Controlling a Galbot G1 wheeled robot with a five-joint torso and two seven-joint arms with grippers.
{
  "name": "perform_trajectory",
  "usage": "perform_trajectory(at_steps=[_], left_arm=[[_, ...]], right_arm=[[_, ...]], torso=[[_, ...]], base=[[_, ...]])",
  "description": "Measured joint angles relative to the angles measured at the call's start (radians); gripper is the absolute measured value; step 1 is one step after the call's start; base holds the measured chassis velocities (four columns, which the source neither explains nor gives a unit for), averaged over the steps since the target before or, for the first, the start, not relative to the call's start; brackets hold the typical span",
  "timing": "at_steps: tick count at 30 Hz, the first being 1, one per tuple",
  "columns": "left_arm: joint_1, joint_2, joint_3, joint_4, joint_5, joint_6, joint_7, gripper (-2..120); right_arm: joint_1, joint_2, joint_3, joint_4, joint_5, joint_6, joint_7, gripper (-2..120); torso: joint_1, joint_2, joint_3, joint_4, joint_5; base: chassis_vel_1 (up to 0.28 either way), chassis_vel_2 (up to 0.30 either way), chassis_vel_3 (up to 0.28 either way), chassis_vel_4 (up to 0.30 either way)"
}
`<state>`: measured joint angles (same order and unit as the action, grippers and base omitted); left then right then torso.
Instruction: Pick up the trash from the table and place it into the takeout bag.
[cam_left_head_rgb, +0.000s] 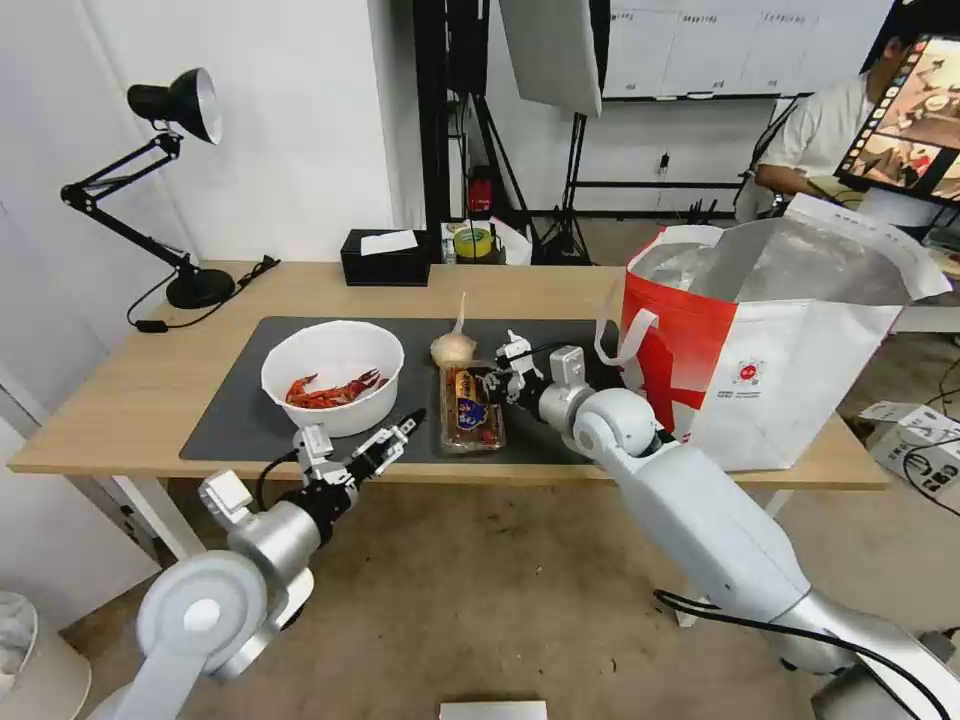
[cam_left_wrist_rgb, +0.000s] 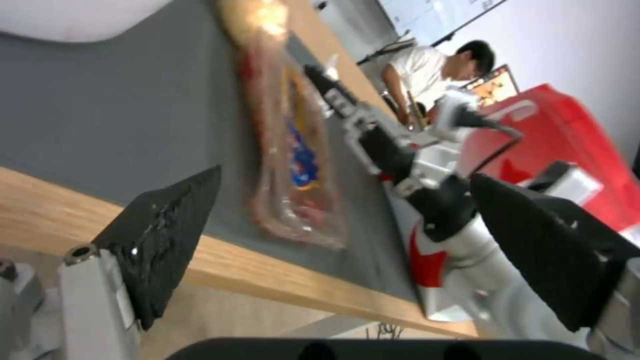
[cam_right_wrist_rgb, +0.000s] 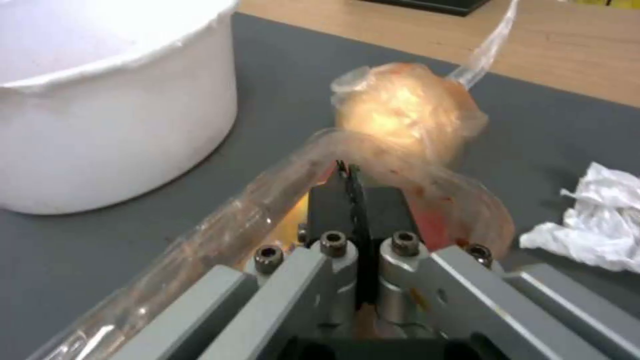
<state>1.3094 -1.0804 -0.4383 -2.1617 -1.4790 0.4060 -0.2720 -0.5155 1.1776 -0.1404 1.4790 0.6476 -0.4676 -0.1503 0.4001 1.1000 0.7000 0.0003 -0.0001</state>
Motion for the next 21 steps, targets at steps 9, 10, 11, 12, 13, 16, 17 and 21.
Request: perform_trajectory(at_steps=[9, 10, 11, 12, 13, 16, 17, 21], left_arm=[[-0.080, -0.003, 0.042, 0.080, -0.003, -0.001, 0.004, 100], [-0.094, -0.005, 0.051, 0.098, 0.000, -0.001, 0.004, 100], [-0.102, -0.005, 0.056, 0.106, 0.001, -0.001, 0.004, 100], [-0.102, -0.005, 0.056, 0.106, 0.001, -0.001, 0.004, 100], [-0.118, -0.006, 0.063, 0.118, 0.003, -0.001, 0.004, 100], [-0.143, -0.006, 0.078, 0.135, 0.003, -0.002, 0.004, 100], [-0.154, -0.006, 0.087, 0.142, 0.003, -0.002, 0.004, 100], [-0.184, -0.007, 0.111, 0.160, 0.000, 0.003, 0.003, 100]], right_arm=[[-0.006, -0.007, 0.004, -0.001, -0.009, 0.007, 0.001, 0], [-0.008, -0.009, 0.008, -0.001, -0.010, 0.007, 0.001, 0], [-0.009, -0.010, 0.010, -0.001, -0.011, 0.008, 0.002, 0], [-0.009, -0.010, 0.010, -0.001, -0.011, 0.008, 0.002, 0], [-0.010, -0.011, 0.012, -0.001, -0.011, 0.008, 0.003, 0], [-0.011, -0.014, 0.013, 0.002, -0.011, 0.008, 0.004, 0], [-0.011, -0.016, 0.013, 0.005, -0.011, 0.008, 0.005, 0], [-0.011, -0.022, 0.014, 0.012, -0.009, 0.007, 0.006, 0]], torso=[[0.000, 0.000, 0.000, -0.0003, 0.0001], [0.000, 0.000, 0.000, -0.0003, 0.0000], [0.000, 0.000, 0.000, -0.0003, 0.0000], [0.000, 0.000, 0.000, -0.0003, 0.0000], [0.000, 0.000, 0.000, -0.0003, 0.0001], [0.000, 0.000, 0.000, -0.0003, 0.0001], [0.000, 0.000, 0.000, -0.0003, 0.0001], [0.000, 0.000, 0.000, -0.0003, 0.0001]], base=[[0.000, 0.000, 0.000, 0.000], [0.000, 0.000, 0.000, 0.000], [0.000, 0.000, 0.000, 0.000], [0.000, 0.000, 0.000, 0.000], [0.000, 0.000, 0.000, 0.000], [0.000, 0.000, 0.000, 0.000], [0.000, 0.000, 0.000, 0.000], [0.000, 0.000, 0.000, 0.000]])
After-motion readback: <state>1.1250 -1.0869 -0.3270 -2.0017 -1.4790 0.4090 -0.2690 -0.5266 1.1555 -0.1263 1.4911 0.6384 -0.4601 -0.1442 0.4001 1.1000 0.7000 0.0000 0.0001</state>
